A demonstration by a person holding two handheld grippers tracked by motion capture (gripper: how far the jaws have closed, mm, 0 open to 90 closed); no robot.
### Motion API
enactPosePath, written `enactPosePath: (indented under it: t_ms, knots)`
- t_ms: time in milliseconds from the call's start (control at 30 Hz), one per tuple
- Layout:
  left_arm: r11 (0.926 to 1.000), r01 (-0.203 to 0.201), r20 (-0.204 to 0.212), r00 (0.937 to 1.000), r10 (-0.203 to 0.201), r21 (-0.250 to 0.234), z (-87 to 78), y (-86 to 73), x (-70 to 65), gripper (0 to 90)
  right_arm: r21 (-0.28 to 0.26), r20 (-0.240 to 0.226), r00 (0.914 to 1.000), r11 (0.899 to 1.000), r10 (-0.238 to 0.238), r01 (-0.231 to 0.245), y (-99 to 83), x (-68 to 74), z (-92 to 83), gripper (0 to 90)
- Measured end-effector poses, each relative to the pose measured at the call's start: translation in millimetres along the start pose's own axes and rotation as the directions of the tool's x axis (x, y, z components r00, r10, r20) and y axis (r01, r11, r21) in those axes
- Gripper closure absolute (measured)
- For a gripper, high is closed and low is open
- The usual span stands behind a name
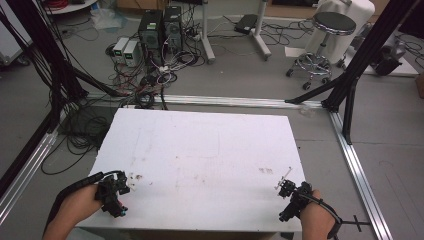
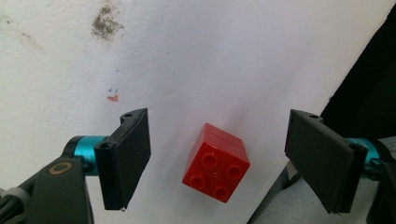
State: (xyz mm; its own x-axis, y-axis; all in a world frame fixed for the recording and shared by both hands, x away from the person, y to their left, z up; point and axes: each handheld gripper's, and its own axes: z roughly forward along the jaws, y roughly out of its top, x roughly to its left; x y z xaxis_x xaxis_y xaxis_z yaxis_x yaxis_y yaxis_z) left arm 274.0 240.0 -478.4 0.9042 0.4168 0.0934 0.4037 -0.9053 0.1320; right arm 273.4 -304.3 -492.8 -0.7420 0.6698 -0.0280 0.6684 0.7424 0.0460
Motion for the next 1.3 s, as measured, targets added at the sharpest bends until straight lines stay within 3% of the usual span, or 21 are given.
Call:
enactPosePath:
  t_ms: [233, 333, 800, 1033, 1300]
  knots:
    - [0.9999, -0.002, 0.008, 1.0000, 0.002, -0.011, -2.6, -3.2, 0.4, 22.8, 0.008, -0.010, 0.9999, 1.000, -0.005, 0.005, 0.2, 0.5, 0.4, 4.7]
    - [0.9997, -0.020, 0.018, 0.9996, 0.020, -0.016, -3.7, -3.9, 0.3, 22.8, -0.001, -0.010, 0.9999, 1.000, -0.004, 0.004, 0.5, 0.7, -0.9, 4.7]
    - [0.9995, -0.018, 0.022, 0.9996, 0.018, -0.026, -6.6, -6.3, 1.0, 22.8, -0.001, -0.020, 0.9998, 1.000, -0.009, 0.009, 1.5, 1.3, -0.6, 4.7]
    - [0.9975, -0.059, 0.061, 0.9962, 0.061, -0.040, -12.2, -8.7, 3.2, 22.8, -0.005, -0.029, 0.9995, 1.000, -0.009, 0.009, -0.2, 2.0, 0.1, 4.7]
    - [0.9930, -0.106, 0.068, 0.9917, 0.109, -0.051, -15.1, -8.0, 6.3, 22.8, -0.005, -0.033, 0.9994, 1.000, -0.010, 0.010, -4.1, 1.5, 1.6, 4.7]
